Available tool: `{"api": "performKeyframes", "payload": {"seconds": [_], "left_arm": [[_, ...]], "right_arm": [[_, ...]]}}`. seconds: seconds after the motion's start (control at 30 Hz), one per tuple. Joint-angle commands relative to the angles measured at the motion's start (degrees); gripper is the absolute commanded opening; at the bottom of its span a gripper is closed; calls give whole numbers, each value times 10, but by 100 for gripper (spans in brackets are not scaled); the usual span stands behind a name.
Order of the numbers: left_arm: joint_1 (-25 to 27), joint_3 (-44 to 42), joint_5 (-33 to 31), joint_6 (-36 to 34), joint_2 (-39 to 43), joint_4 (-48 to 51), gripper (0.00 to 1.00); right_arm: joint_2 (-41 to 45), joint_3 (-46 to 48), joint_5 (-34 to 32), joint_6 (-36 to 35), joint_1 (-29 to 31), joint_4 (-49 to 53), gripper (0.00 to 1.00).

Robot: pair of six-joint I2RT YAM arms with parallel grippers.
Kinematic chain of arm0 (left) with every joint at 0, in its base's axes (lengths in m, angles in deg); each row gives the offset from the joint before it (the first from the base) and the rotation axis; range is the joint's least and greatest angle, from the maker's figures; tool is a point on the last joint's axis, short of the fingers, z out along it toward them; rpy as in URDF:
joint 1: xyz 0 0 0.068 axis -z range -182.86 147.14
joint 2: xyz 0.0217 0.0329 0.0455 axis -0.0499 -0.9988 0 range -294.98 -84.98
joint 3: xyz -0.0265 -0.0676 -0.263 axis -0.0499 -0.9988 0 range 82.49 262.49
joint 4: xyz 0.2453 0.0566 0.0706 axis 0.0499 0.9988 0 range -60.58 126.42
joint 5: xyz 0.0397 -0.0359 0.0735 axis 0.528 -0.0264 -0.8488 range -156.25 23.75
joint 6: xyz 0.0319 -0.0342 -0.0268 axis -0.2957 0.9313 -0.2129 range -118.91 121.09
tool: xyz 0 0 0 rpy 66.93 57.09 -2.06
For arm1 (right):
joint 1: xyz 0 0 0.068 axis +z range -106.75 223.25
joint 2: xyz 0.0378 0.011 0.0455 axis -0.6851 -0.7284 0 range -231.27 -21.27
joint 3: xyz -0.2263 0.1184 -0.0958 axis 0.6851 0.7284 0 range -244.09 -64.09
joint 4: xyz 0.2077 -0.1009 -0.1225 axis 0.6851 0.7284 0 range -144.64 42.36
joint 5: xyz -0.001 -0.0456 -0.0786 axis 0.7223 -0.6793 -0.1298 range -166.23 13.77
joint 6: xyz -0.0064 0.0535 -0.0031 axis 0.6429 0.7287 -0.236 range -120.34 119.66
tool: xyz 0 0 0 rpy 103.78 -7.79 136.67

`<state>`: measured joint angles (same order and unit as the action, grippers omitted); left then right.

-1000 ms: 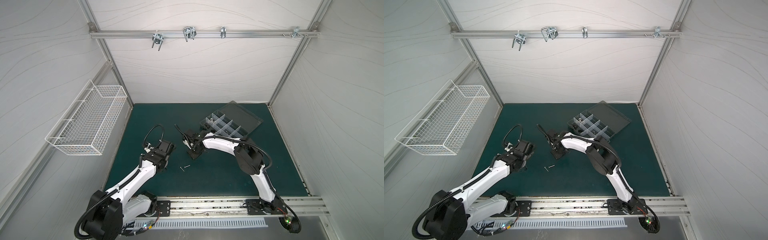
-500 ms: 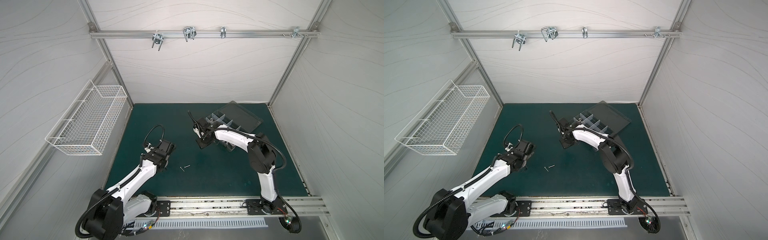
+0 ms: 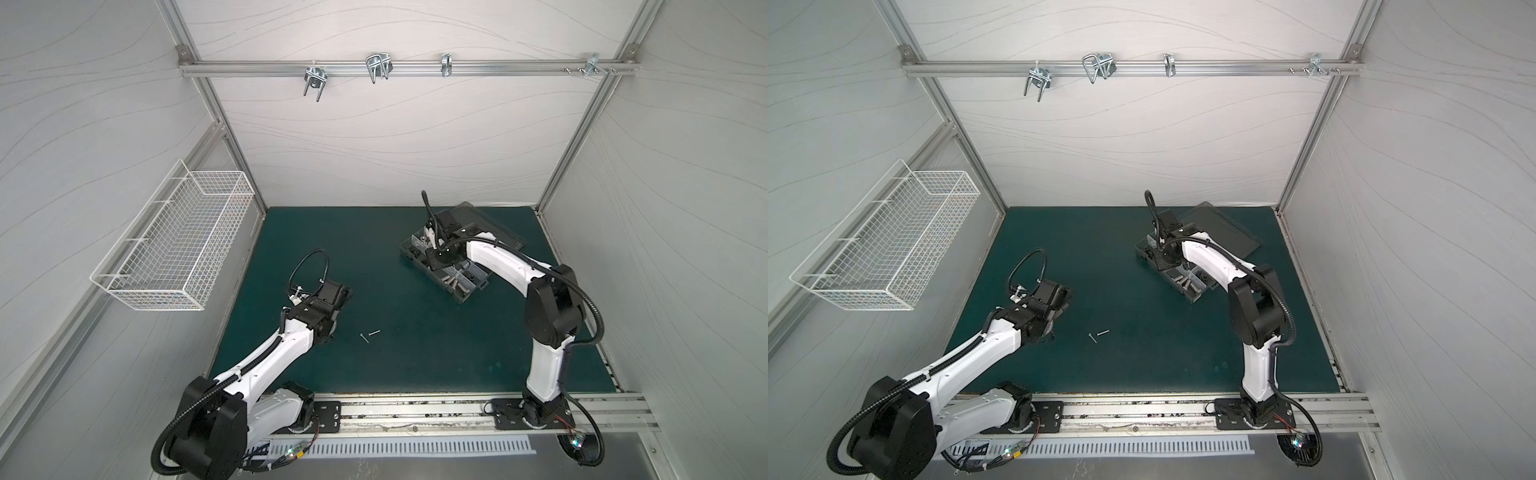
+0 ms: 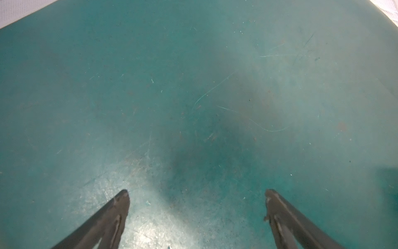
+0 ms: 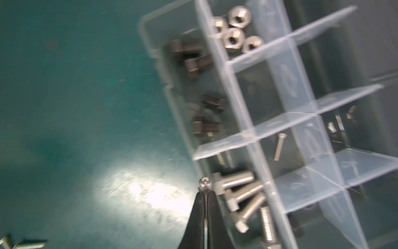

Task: Sort the screws and nuts into containers
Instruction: 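Carry the silver screw with the right gripper into a box compartment, then open the right gripper over the compartment and return to the screws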

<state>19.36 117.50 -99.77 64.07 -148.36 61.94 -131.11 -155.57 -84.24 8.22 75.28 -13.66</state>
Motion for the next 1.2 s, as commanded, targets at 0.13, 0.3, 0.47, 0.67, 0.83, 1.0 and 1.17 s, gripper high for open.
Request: {"api": "performKeyframes", "payload": {"seconds": [0.13,0.3,0.47,0.67,0.83,1.0,1.17], "left_arm": [[-2,11,4,-5,-15,-7,99],[-2,15,7,-8,-20,-9,99],[-2,19,6,-13,-22,-8,99],[-2,21,8,-14,-23,-7,99],[-2,22,8,-14,-22,-8,99],[-2,23,9,-13,-24,-7,99],[-2,25,9,-12,-23,-3,99]], "right_arm": [[7,0,-7,-3,-63,-5,0],[-18,-16,-5,-4,-82,-7,0],[-44,-32,-6,-8,-90,-2,0],[-62,-36,-8,-10,-93,-1,10],[-62,-36,-7,-12,-93,1,27],[-48,-31,-8,-13,-93,2,31],[-11,-11,-3,-14,-87,-3,31]]}}
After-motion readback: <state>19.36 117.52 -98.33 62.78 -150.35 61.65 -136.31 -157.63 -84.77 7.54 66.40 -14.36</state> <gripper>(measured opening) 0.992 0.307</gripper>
